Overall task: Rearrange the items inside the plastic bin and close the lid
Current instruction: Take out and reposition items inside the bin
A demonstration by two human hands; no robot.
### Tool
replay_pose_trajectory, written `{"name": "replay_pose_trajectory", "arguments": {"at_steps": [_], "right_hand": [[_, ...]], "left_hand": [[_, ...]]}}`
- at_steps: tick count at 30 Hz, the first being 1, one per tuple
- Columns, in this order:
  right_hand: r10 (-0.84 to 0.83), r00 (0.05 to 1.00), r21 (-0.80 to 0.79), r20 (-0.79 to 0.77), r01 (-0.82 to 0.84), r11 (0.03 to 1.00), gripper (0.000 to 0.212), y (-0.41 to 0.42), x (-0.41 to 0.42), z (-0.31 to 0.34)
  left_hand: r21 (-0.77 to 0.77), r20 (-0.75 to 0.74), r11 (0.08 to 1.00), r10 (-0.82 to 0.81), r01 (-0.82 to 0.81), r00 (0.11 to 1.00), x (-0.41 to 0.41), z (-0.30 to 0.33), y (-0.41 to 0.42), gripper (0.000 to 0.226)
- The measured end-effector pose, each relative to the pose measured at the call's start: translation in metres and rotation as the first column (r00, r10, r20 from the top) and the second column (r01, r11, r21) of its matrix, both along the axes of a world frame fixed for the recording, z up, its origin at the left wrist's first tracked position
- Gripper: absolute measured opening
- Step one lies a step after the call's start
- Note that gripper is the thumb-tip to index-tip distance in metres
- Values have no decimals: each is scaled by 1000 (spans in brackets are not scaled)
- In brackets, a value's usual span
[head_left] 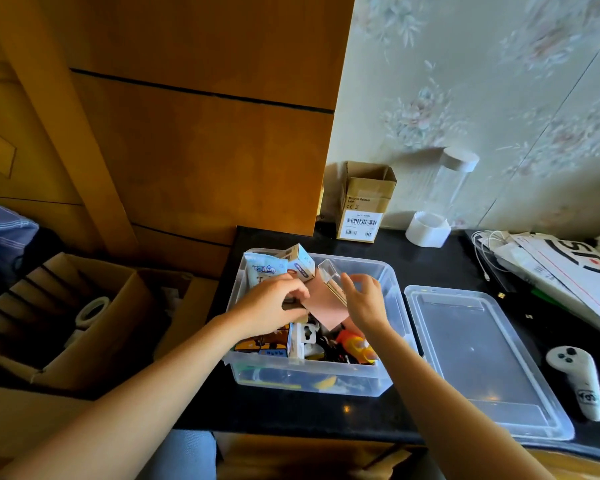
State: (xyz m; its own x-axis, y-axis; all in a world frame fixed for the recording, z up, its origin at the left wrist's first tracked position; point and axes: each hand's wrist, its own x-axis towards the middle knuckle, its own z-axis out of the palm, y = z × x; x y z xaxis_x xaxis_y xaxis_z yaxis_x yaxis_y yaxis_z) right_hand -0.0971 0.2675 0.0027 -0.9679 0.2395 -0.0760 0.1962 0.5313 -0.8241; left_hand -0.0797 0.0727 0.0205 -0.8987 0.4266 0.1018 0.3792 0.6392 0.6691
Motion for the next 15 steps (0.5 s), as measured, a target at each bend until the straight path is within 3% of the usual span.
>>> {"name": "replay_pose_trajectory", "arguments": {"at_steps": [2, 5, 7, 10, 13, 15], "right_hand": [[-16, 999, 65, -35, 19, 998, 36, 6, 9, 1], [-37, 971, 147, -235, 73, 986, 16, 11, 28, 11], [94, 969, 144, -226, -62, 988, 13, 10, 37, 17], [334, 937, 159, 98, -346, 925, 17, -3, 43, 18], [356, 835, 267, 420, -489, 830, 29, -18, 35, 12], [343, 735, 251, 585, -566, 785, 41, -28, 30, 11]], "left_hand": [[-97, 44, 993, -64, 68, 997, -3, -4, 0, 30], [-260, 136, 955, -111, 144, 984, -4, -6, -10, 44], [-350, 265, 918, -92, 185, 960, -3, -5, -18, 50], [-418, 313, 883, -80, 213, 946, -2, -5, -21, 44], [-392, 254, 907, -52, 152, 966, -1, -5, -14, 34], [-369, 218, 923, -29, 110, 975, 1, -7, -11, 28]]}}
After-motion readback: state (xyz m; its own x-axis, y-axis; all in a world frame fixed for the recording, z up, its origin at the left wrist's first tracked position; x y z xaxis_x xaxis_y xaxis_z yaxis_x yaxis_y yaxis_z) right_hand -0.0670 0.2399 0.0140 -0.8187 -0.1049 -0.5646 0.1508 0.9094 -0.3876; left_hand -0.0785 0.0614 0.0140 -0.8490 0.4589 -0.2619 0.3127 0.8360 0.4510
